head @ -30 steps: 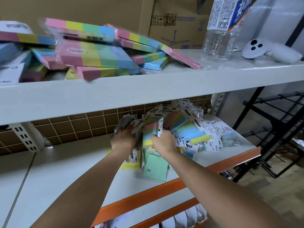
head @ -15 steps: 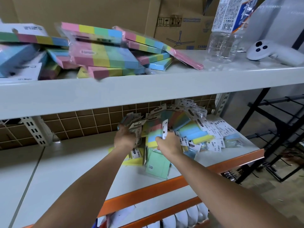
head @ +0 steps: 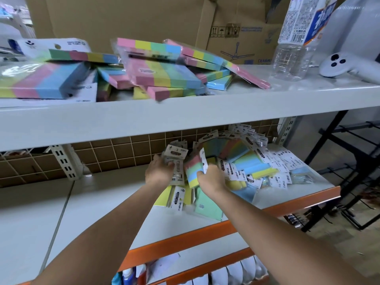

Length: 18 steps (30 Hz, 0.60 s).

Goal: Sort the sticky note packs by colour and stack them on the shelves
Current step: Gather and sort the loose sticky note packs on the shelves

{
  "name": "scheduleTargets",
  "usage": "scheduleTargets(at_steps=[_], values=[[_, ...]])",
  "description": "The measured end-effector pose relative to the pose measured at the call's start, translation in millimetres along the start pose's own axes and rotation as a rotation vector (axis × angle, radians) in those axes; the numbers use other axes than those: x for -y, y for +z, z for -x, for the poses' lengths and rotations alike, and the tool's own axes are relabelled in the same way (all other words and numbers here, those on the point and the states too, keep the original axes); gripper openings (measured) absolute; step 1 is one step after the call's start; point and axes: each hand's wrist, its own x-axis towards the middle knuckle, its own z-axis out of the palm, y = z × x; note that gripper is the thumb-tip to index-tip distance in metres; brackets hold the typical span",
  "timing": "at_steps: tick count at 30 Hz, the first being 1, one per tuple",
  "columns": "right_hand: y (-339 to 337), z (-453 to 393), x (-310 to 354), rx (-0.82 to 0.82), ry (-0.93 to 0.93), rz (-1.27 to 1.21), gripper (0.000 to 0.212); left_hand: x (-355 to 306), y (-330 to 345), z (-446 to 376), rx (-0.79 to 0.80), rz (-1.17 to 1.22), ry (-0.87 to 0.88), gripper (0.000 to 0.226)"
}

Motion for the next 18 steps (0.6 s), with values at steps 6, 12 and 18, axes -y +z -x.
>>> scheduleTargets(at_steps=[6, 12, 18], values=[[12.9, 6.3, 11.2, -0.011, 0.012, -0.022, 0.045, 4.3, -8.8, -0.1, -0.015, -0.063, -0.039, 0.036], [24.9, 13.9, 17.6, 0.053, -0.026, -0.052, 0.065, 6.3, -0.9, 14.6, -0.046, -0.252, -0.009, 0.051], [36.0, 17.4, 22.3, 0.163, 0.035, -0.124, 0.058, -5.8, -0.2, 20.0, 0.125, 0.056, 0.026, 0.042]])
